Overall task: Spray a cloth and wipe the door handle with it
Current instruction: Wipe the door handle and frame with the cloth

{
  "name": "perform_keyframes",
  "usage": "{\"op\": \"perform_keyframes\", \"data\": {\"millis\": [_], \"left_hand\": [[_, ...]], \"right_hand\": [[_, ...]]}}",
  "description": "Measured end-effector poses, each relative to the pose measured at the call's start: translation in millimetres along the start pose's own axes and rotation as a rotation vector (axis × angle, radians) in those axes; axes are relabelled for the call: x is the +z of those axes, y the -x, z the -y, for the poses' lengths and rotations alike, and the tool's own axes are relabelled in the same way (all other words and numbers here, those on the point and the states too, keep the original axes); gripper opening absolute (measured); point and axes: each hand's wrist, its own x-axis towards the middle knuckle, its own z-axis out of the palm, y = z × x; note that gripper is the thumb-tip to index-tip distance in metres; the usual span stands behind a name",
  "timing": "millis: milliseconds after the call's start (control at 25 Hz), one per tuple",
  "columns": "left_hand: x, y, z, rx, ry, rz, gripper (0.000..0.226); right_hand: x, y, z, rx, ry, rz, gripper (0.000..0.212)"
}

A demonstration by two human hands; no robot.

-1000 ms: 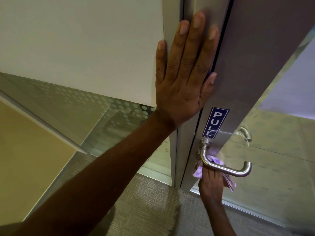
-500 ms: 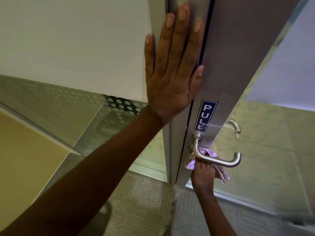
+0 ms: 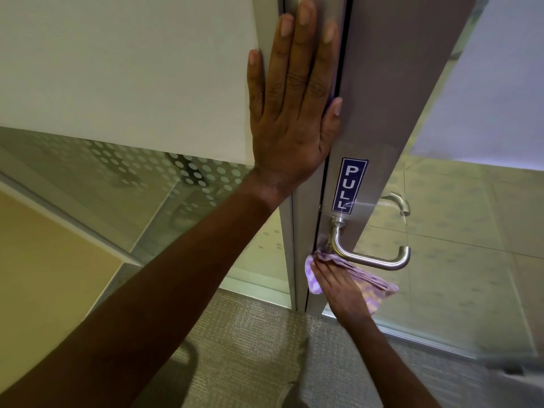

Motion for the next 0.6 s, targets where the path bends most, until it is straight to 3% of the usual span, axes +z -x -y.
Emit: {"op": "perform_keyframes", "data": {"millis": [120,280,400,520,600], "left_hand": [[0,1,1,-0.008,-0.01,0.005,0.05],[0,1,2,0.004,-0.005,0.001,0.051],[3,2,2,0.005,-0.004,0.0,0.05],[4,2,1,-0.006,-0.006,-0.011,0.05],[4,3,1,-0.005,-0.003,-0.02,0.05]], "right_hand": [[-7,3,-12,0.037,0.017,0.055,0.076],[-4,31,-28,0.078,0.059,0.014,0.056],[-10,26,-16,0.229,0.031,-0.087,0.07],[-23,-7,8,0.31,-0.072,-0.187,0.1],[-31,-16,22,0.286,-0.097,-0.207,0.098]]}}
